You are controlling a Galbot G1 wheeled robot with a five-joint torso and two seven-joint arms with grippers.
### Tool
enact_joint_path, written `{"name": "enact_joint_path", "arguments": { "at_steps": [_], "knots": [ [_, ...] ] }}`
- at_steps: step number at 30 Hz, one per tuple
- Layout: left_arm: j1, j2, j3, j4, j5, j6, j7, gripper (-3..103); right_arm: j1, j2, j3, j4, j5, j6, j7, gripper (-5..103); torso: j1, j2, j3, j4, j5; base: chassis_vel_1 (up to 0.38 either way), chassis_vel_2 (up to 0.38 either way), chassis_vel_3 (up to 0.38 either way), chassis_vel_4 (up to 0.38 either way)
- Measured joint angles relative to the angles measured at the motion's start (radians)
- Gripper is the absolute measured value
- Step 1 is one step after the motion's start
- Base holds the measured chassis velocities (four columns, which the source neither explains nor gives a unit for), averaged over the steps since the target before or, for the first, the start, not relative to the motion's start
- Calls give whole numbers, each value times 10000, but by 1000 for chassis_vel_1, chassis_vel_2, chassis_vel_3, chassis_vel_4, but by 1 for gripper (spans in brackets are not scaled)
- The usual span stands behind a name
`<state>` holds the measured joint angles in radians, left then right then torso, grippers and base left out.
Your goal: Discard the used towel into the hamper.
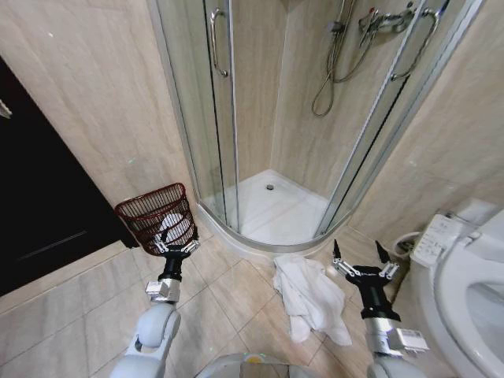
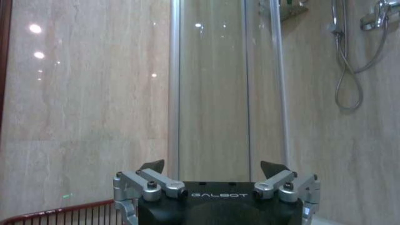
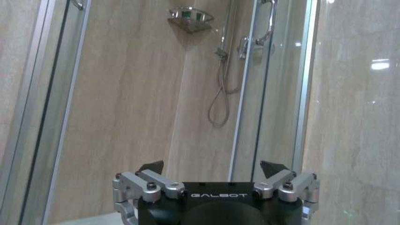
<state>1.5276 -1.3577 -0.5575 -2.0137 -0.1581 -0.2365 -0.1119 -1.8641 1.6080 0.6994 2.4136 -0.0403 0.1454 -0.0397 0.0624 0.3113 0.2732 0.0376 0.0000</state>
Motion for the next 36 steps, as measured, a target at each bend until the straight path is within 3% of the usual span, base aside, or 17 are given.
{"name": "enact_joint_path", "arguments": {
  "at_steps": [27, 36],
  "knots": [
    [182, -117, -155, -465, -7, 87, 134, 100, -240, 0, 67, -63, 352, 530, 184, 100, -340, -1138, -797, 0, 0, 0, 0, 0, 0],
    [158, -20, -156, -543, -47, 64, 248, 100, -133, 0, 61, -219, 274, 516, 169, 100, -350, -1182, -834, 1, 0, 0, 0, 0, 0]
  ]
}}
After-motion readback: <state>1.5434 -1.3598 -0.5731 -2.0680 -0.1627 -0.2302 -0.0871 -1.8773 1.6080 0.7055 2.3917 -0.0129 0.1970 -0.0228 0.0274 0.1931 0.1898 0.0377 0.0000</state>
